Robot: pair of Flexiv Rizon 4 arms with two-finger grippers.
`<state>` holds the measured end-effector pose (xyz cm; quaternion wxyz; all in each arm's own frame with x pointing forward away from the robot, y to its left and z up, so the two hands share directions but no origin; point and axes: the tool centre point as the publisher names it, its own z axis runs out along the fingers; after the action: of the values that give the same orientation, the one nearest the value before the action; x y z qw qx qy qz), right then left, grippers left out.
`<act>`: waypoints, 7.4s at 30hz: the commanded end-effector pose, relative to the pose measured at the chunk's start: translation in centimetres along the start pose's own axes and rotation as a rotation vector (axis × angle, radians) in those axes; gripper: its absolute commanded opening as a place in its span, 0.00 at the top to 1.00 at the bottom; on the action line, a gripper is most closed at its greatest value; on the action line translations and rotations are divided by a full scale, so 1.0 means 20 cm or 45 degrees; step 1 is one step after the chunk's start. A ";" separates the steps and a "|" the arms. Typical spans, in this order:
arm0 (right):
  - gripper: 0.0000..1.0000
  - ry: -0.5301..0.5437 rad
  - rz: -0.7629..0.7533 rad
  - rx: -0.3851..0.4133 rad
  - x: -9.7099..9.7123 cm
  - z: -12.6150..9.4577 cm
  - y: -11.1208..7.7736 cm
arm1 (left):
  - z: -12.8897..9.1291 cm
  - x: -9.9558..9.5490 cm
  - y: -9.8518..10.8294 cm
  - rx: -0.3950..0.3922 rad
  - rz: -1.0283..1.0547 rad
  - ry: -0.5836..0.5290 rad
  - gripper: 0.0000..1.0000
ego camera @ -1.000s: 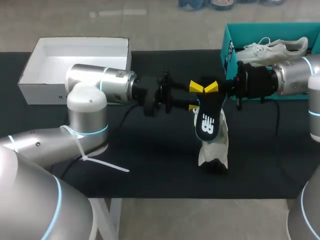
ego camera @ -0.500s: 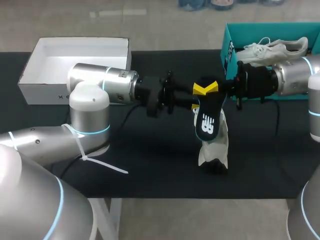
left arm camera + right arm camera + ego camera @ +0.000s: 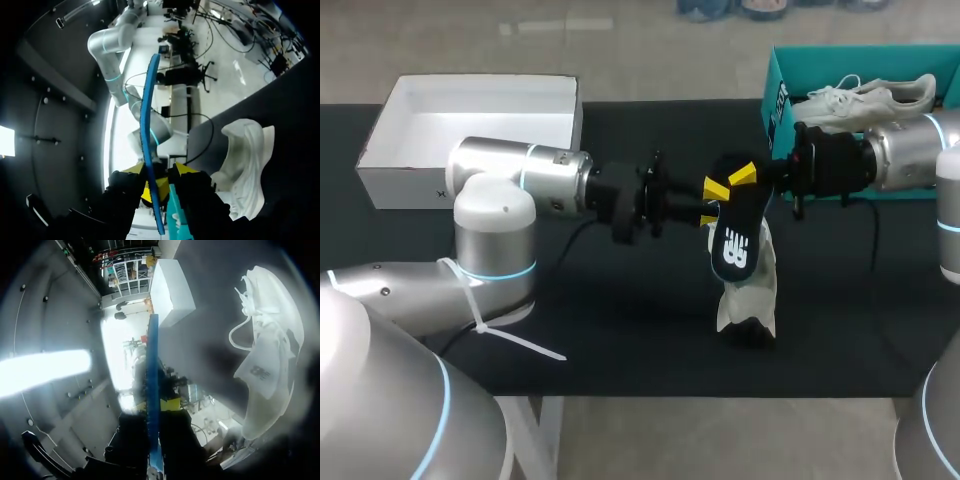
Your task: Take the shoe out of the shoebox, open the shoe tongue, remove and reinsert the insole, then place the shoe into the shoebox
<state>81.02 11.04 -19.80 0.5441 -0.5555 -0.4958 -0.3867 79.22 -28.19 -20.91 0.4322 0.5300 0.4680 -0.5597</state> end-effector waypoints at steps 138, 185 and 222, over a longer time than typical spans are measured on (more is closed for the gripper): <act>0.00 -1.025 -1.031 -0.092 -0.23 -0.80 -0.49 | -0.02 0.02 -0.27 0.043 -0.345 -0.028 1.00; 0.00 -1.025 -1.031 -0.092 -0.23 -0.80 -0.49 | 0.10 0.40 -0.31 0.273 -0.766 0.062 1.00; 0.00 -1.025 -1.031 -0.092 -0.23 -0.80 -0.49 | 0.19 0.56 -0.09 0.125 -0.756 0.119 1.00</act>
<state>72.46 -6.13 -20.28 0.1030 -0.4420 -0.8238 -0.3396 75.57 -30.57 -31.31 0.2040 0.4137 0.5966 -0.6567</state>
